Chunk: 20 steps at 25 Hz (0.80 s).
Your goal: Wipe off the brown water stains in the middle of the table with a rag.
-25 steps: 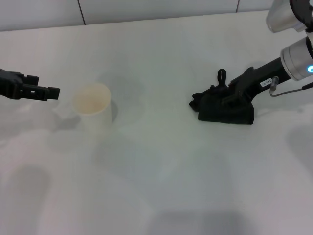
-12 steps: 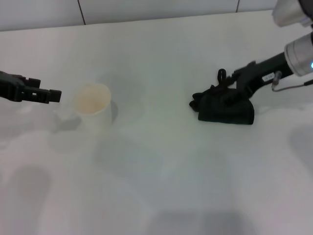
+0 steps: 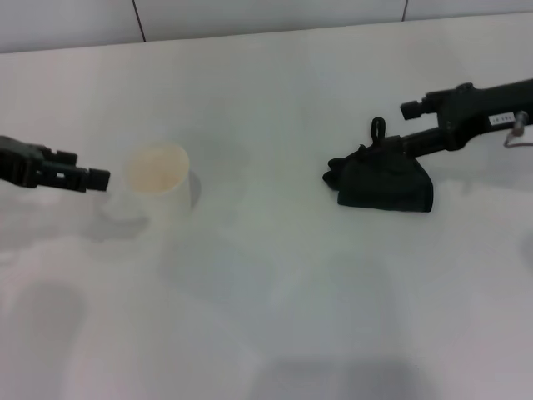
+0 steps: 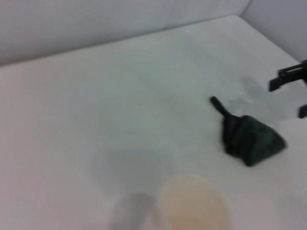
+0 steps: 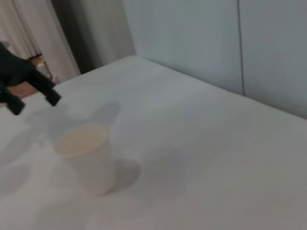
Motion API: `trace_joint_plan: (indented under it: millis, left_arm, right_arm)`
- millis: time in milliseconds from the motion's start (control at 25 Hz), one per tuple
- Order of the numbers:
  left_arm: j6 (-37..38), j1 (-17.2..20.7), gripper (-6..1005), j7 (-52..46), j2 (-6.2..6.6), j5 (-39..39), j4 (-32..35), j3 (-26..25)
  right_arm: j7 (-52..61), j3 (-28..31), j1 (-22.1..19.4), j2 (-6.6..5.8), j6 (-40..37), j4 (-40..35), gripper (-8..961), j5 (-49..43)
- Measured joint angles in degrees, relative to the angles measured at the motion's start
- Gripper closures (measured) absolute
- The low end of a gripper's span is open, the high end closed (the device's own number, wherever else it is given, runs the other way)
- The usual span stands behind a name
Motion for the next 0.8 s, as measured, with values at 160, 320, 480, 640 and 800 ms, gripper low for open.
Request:
trace_joint_plan:
  millis: [160, 320, 480, 640, 800]
  left_arm:
    - [5.74, 0.80, 107, -1.65, -0.26, 0.28, -2.17, -0.07]
    - [6.74, 4.78, 107, -2.13, -2.08, -5.26, -4.63, -0.14]
    - [6.11, 9.98, 107, -1.80, -3.41, -12.63, -4.53, -0.14]
    - [4.66, 14.34, 107, -1.80, -4.38, -19.74, -4.17, -0.15]
    - [1.02, 17.86, 107, -1.75, -5.06, -23.21, -0.94, -0.19]
  right_arm:
    - [0.00, 0.04, -1.29, -0.04, -0.23, 0.02, 92, 1.51]
    - [-0.27, 0.03, -1.43, 0.04, 0.10, 0.04, 92, 2.09]
    - [-0.41, 0.03, -1.49, 0.14, 0.22, 0.07, 92, 2.77]
    - [-0.72, 0.03, -1.48, 0.51, 0.22, -0.04, 92, 3.46]
    - [-3.12, 0.03, -1.78, 1.31, 0.37, -0.41, 92, 3.96]
